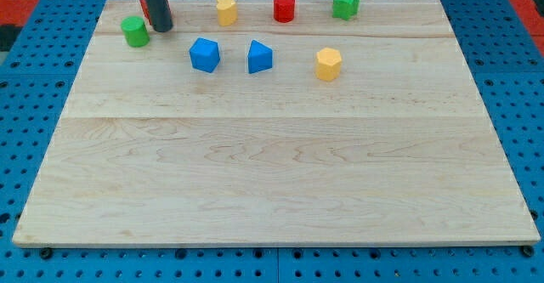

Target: Point at the green star

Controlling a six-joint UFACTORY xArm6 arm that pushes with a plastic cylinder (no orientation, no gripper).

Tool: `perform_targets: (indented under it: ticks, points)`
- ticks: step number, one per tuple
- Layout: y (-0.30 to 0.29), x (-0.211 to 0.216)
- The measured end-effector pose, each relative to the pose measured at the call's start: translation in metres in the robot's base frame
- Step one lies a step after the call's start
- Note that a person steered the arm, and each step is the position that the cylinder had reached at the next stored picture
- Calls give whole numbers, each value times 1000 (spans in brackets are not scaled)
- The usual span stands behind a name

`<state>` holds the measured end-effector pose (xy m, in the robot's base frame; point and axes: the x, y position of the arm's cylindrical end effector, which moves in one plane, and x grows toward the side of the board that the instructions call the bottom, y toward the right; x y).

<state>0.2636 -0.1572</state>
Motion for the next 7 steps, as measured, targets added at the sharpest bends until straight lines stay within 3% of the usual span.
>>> perform_targets:
  ticks: [2,4,5,7]
  points:
    - [156,4]
    - [365,-12]
    - [349,-67]
    - [330,-72]
